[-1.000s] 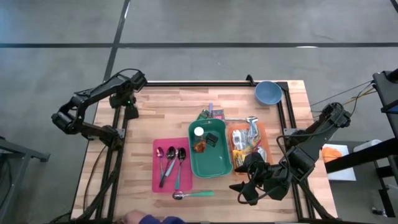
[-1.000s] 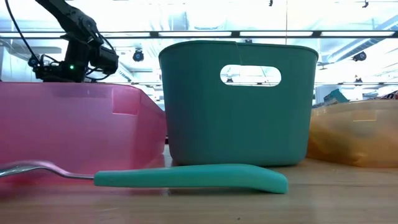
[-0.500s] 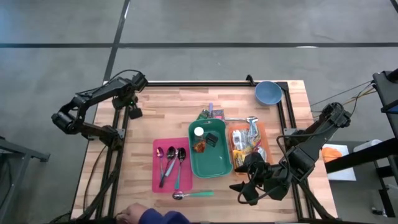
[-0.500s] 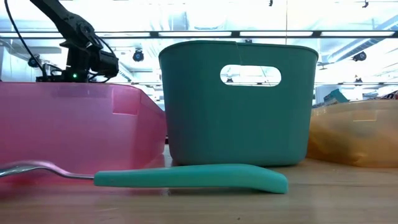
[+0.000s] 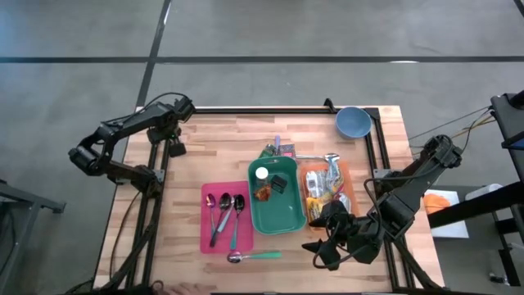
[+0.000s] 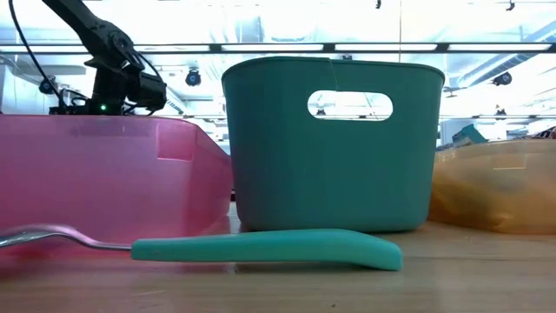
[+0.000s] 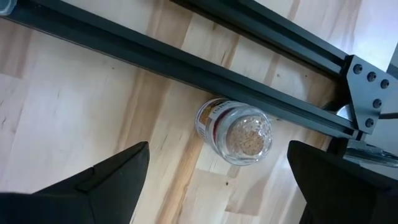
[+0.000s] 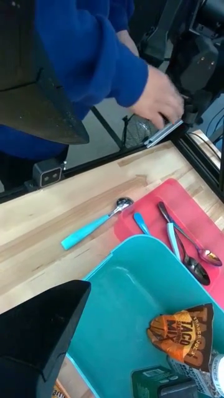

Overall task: Pick & Place Food Item
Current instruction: Put the brown seasoning bottle into the green bin

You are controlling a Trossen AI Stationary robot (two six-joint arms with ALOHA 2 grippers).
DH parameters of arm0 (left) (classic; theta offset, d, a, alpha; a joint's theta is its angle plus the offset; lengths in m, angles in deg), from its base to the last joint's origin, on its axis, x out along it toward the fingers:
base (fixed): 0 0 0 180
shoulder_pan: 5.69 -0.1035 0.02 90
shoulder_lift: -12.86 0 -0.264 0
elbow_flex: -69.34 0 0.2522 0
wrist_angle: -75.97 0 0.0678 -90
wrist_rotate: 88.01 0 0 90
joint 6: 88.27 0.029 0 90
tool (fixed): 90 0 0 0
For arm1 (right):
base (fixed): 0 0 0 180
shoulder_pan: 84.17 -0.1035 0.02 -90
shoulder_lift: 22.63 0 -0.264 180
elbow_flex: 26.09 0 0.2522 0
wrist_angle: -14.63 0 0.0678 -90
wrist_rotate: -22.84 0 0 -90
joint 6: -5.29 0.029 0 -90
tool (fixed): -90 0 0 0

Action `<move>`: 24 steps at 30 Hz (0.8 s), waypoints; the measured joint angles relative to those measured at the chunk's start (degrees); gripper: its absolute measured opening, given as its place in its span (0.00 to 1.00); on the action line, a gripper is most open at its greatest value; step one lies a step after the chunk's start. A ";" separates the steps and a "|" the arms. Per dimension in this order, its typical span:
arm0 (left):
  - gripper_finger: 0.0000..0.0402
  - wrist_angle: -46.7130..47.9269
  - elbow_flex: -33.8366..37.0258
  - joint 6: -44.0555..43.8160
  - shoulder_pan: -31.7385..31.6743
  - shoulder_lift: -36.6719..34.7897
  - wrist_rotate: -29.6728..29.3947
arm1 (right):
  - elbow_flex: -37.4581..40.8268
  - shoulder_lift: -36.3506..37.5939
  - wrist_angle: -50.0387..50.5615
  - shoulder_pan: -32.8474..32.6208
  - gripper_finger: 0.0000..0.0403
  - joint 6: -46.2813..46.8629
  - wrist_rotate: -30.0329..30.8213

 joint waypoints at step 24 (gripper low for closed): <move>0.96 -3.04 -0.40 0.40 0.35 8.41 -2.92 | 0.00 0.00 -0.02 0.00 0.92 -0.13 0.00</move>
